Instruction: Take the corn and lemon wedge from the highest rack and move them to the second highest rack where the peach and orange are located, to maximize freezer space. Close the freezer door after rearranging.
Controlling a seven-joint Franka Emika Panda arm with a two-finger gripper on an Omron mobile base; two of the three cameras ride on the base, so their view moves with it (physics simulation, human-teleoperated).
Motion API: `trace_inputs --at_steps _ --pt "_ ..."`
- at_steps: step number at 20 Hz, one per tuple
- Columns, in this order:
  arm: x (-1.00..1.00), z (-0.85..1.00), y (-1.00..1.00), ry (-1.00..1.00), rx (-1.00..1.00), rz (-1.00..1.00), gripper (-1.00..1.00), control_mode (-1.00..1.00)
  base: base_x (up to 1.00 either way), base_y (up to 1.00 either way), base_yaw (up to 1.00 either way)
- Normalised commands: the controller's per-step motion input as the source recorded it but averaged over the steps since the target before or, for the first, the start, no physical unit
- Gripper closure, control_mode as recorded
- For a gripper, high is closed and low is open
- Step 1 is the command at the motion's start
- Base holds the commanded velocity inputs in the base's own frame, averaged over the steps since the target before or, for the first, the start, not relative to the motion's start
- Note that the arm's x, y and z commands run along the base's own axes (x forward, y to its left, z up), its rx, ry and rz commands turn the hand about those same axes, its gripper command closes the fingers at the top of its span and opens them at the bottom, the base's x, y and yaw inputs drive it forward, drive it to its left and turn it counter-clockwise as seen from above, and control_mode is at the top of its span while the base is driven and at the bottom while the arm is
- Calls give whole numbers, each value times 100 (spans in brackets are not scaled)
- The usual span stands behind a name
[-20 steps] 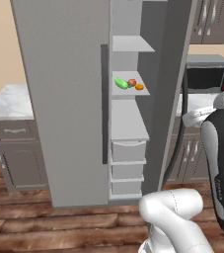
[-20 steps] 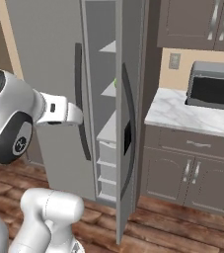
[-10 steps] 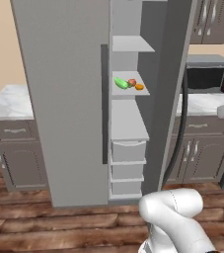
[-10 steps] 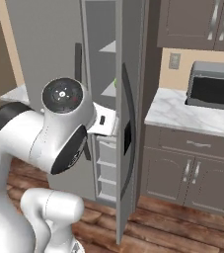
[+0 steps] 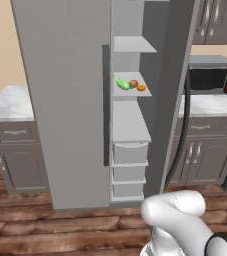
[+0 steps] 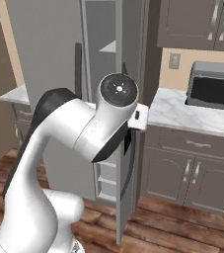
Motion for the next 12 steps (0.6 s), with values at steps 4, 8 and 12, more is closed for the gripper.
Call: trace_inputs --at_steps 4,8,12 --pt "68 -11 -29 0 3 13 100 -100 0 0 0" --pt "75 -13 -22 0 9 16 100 -100 0 0 0" --pt "84 -12 -14 0 9 13 100 -100 0 0 0"
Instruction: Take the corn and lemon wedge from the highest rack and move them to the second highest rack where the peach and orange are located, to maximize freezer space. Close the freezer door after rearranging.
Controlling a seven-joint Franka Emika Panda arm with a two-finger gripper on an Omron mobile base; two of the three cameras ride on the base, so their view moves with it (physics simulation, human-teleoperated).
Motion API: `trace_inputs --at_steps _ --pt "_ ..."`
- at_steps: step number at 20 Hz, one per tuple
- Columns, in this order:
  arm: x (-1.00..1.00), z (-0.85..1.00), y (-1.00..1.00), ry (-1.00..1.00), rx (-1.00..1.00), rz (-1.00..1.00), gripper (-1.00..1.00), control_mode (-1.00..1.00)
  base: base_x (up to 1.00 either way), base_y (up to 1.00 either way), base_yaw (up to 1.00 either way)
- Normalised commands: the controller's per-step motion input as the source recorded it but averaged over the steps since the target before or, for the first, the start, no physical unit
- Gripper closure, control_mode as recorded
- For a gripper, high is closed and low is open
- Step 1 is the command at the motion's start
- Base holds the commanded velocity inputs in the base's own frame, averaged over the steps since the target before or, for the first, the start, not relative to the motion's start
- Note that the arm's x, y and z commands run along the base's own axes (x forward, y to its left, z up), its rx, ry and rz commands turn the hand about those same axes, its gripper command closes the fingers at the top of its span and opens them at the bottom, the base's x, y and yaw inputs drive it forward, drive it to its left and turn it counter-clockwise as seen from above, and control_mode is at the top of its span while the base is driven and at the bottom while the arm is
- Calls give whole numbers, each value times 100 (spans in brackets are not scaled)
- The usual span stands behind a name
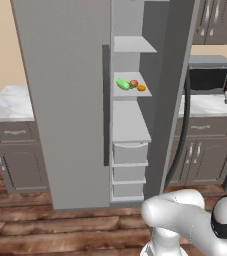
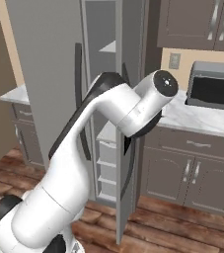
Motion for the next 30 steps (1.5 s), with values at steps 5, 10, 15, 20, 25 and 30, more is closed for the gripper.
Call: trace_inputs --at_steps 5,10,15,20,25,30 --pt "100 -14 -25 0 9 3 100 -100 0 0 0" --pt "98 -24 -40 0 0 0 100 -100 0 0 0" --pt "82 -31 -54 0 0 0 100 -100 0 0 0" --pt "47 -21 -26 -2 7 1 100 -100 0 0 0" --pt "5 -1 19 -11 8 2 100 -100 0 0 0" --pt "3 -2 76 -4 1 0 100 -100 0 0 0"
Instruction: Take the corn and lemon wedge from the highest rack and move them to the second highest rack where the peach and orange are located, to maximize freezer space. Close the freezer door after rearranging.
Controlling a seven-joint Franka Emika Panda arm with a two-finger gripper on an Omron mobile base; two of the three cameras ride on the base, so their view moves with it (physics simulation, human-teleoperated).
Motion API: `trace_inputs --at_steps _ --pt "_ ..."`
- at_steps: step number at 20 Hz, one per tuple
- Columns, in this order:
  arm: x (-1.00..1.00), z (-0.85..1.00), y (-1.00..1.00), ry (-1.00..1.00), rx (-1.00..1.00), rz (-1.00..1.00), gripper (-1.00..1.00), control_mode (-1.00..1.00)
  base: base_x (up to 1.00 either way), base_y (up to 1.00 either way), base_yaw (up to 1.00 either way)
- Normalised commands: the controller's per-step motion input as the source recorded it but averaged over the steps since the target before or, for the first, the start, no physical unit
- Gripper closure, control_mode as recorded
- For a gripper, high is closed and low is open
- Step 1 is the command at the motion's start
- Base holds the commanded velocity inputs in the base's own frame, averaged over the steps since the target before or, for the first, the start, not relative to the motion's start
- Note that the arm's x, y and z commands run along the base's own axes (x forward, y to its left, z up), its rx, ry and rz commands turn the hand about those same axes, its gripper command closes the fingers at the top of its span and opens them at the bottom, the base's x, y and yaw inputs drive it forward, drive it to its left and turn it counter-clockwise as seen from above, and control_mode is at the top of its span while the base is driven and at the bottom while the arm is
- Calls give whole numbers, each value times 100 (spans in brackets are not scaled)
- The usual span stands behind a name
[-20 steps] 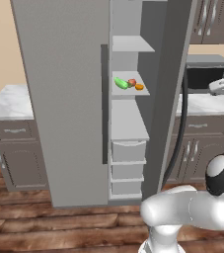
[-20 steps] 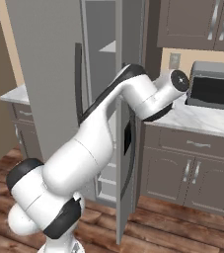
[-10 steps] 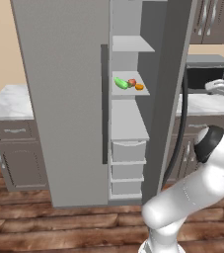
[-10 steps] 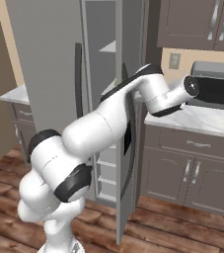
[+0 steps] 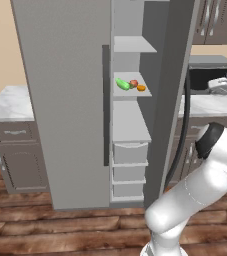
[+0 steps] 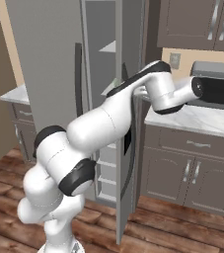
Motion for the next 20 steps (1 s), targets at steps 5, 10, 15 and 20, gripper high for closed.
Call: trace_inputs --at_steps 5,10,15,20 --pt "8 -15 78 0 0 0 100 -100 0 0 0" --pt "18 -24 64 0 0 0 100 -100 0 0 0" --pt "30 -14 48 1 0 0 100 -100 0 0 0" --pt "2 0 84 -1 0 0 100 -100 0 0 0"
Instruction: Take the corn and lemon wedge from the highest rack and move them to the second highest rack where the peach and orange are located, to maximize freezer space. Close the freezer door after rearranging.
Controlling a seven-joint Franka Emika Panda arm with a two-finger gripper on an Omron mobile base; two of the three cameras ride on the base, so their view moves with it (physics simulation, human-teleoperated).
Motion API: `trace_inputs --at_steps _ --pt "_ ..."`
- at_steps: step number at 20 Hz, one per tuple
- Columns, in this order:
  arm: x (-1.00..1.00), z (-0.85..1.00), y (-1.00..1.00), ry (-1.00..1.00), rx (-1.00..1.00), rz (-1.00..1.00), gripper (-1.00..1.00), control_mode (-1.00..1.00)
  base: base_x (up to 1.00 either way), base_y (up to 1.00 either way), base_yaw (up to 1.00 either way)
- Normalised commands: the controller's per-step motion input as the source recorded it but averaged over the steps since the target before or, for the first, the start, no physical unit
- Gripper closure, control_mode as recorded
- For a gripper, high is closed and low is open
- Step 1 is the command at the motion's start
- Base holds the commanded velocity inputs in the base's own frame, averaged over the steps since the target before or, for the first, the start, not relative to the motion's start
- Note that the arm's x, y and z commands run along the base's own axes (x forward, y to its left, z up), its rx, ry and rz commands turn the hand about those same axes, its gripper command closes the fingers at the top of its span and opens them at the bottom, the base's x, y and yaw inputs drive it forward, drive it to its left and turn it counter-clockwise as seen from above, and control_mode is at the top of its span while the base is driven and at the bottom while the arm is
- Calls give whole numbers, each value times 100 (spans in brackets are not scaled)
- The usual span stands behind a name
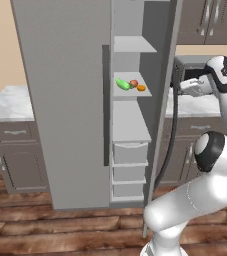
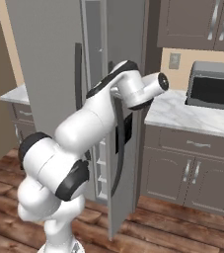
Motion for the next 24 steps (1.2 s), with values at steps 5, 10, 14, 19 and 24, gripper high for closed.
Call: trace_inputs --at_steps 5,10,14,19,24 --pt "12 0 100 -6 -1 -1 100 -100 0 0 0" --pt "50 0 89 -1 0 -2 100 -100 0 0 0" --pt "92 0 68 0 1 -6 100 -100 0 0 0" --pt "98 0 31 1 3 -4 100 -100 0 0 0" --pt "99 6 8 7 5 -3 100 -100 0 0 0"
